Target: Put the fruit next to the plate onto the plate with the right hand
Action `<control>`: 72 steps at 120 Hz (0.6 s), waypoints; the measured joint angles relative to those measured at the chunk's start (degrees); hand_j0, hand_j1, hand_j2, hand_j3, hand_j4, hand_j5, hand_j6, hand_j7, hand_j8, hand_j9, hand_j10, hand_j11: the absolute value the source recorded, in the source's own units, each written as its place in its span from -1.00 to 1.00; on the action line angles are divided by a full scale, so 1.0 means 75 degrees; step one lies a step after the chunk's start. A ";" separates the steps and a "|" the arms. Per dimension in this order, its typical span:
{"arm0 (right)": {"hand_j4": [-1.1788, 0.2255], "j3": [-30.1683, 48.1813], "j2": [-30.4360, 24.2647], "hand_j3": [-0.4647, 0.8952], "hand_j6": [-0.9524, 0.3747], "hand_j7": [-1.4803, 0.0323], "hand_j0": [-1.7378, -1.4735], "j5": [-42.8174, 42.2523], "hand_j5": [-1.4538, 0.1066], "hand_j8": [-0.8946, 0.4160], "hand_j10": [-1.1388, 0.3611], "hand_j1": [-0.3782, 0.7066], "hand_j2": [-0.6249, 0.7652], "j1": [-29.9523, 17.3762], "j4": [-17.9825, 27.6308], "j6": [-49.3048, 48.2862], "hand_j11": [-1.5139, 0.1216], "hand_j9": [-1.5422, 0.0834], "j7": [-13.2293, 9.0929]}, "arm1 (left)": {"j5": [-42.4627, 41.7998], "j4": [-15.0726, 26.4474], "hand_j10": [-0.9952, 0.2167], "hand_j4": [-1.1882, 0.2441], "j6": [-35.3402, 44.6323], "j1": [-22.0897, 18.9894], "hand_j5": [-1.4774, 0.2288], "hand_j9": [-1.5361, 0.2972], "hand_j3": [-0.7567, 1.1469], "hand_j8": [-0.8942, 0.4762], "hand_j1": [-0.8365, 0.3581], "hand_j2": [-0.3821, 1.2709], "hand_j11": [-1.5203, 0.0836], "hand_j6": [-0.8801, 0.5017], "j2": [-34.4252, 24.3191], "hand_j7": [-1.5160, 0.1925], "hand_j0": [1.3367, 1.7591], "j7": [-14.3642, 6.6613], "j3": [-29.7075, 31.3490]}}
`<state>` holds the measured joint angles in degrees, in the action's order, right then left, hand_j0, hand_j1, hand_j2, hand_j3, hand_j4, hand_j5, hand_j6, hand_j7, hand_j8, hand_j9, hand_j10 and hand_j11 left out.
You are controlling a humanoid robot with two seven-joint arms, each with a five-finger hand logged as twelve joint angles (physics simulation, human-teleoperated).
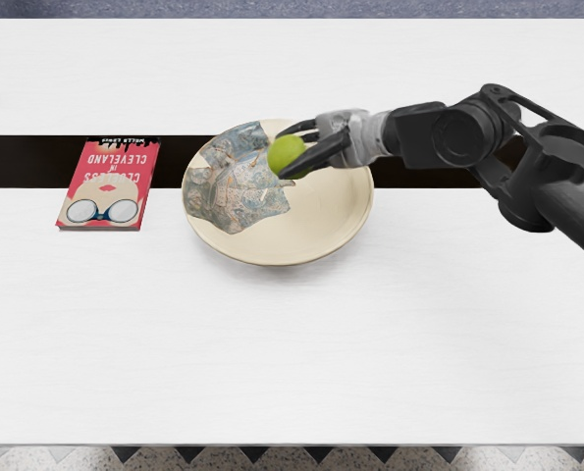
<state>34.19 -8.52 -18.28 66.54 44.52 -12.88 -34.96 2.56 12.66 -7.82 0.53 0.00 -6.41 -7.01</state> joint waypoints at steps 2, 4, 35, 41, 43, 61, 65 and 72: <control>0.02 -0.0042 0.0045 -0.32 0.07 -0.54 -0.28 -0.0036 -0.67 0.05 -0.12 0.16 0.16 0.0002 -0.0049 -0.0001 -0.68 -0.59 0.0001 | 0.0000 0.0000 0.64 0.66 0.0000 0.0000 0.73 0.68 -0.21 0.31 0.98 -0.54 0.90 0.27 0.0000 0.77 0.52 0.0000 0.0001; 0.00 -0.0092 0.0094 -0.32 0.06 -0.52 -0.28 -0.0069 -0.65 0.05 -0.12 0.14 0.15 0.0005 -0.0091 0.0006 -0.66 -0.57 0.0002 | 0.0000 0.0000 0.64 0.66 0.0000 0.0000 0.73 0.68 -0.21 0.31 0.98 -0.54 0.90 0.27 0.0000 0.77 0.52 0.0000 0.0000; 0.46 -0.0369 0.0210 -0.32 0.30 0.51 -0.36 -0.0262 0.40 0.25 0.34 -0.60 -0.04 0.0146 -0.0385 0.0097 0.39 0.45 -0.0004 | -0.0001 -0.0001 0.64 0.66 0.0000 0.0000 0.73 0.68 -0.21 0.31 0.98 -0.54 0.90 0.27 0.0000 0.77 0.52 -0.0001 0.0004; 0.50 -0.0306 -0.0256 -0.32 0.32 0.60 -0.37 -0.0154 0.50 0.27 0.37 -0.67 -0.05 0.0186 0.0115 0.0058 0.49 0.54 -0.0005 | -0.0001 -0.0001 0.64 0.66 0.0000 0.0000 0.73 0.68 -0.21 0.31 0.98 -0.54 0.90 0.27 0.0000 0.77 0.52 -0.0001 0.0005; 0.51 -0.0286 -0.0504 -0.32 0.33 0.62 -0.37 -0.0077 0.52 0.27 0.38 -0.68 -0.06 0.0185 0.0355 0.0001 0.51 0.57 -0.0005 | -0.0002 -0.0001 0.64 0.66 0.0000 0.0000 0.73 0.68 -0.21 0.31 0.98 -0.54 0.90 0.27 0.0000 0.77 0.52 -0.0001 0.0004; 0.58 0.0171 -0.3188 -0.32 0.37 0.78 -0.38 0.0924 0.68 0.30 0.44 -0.80 -0.08 -0.0798 0.1647 -0.1985 0.67 0.72 -0.0005 | -0.0002 -0.0001 0.64 0.66 0.0000 0.0000 0.73 0.68 -0.20 0.31 0.98 -0.54 0.90 0.27 0.0000 0.77 0.52 -0.0001 0.0003; 0.59 0.0460 -0.3718 -0.32 0.37 0.80 -0.39 0.1095 0.70 0.31 0.45 -0.81 -0.09 -0.1256 0.1753 -0.2250 0.69 0.74 -0.0005 | -0.0001 -0.0001 0.64 0.66 0.0000 0.0000 0.73 0.68 -0.21 0.31 0.98 -0.54 0.90 0.27 0.0000 0.77 0.52 -0.0001 0.0001; 0.61 0.0815 -0.4370 -0.32 0.38 0.83 -0.39 0.1292 0.73 0.31 0.46 -0.83 -0.09 -0.1848 0.1873 -0.2552 0.72 0.77 -0.0005 | 0.0002 0.0000 0.64 0.66 0.0000 -0.0040 0.73 0.68 -0.21 0.31 0.98 -0.54 0.90 0.27 0.0000 0.77 0.52 0.0002 0.0010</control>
